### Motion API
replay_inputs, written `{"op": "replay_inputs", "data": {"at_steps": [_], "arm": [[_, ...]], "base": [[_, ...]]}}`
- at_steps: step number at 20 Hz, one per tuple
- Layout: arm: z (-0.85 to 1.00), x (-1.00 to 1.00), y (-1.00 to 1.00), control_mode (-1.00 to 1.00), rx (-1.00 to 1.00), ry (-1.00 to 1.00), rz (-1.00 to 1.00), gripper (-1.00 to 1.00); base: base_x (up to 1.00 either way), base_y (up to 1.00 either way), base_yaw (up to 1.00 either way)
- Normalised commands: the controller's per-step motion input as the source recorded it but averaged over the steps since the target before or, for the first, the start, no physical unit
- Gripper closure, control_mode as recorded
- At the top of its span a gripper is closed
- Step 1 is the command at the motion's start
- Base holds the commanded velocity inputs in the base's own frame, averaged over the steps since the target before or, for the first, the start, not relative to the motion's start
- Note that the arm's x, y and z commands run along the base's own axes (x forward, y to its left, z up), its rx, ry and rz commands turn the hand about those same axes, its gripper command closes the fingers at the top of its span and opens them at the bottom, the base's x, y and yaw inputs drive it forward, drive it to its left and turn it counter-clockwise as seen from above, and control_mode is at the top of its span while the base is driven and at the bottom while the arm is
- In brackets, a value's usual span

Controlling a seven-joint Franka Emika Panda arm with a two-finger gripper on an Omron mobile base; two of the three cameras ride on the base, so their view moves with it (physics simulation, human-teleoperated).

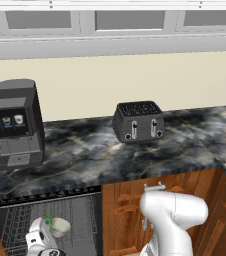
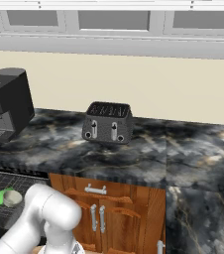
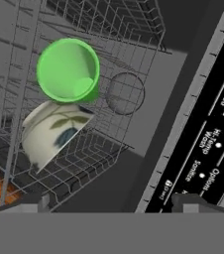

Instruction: Pick up the cup and bowl from the counter, place them in the dishwasher, and close the dishwasher door.

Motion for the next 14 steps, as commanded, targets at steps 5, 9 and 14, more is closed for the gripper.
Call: {"op": "replay_inputs", "data": {"at_steps": [5,9,14], "arm": [[0.2,-0.41,-0.03,-1.0,0.03,-0.08,0.0,-1.0],[-0.19,-0.39,-0.26,-1.0,0.11,-0.03,0.0,-1.0],[-0.1,-0.28,-0.37,-1.0,0.16,-0.02,0.0,-1.0]], "base": [[0.0,0.0,0.0],[0.0,0.0,0.0],[0.0,0.0,0.0]]}}
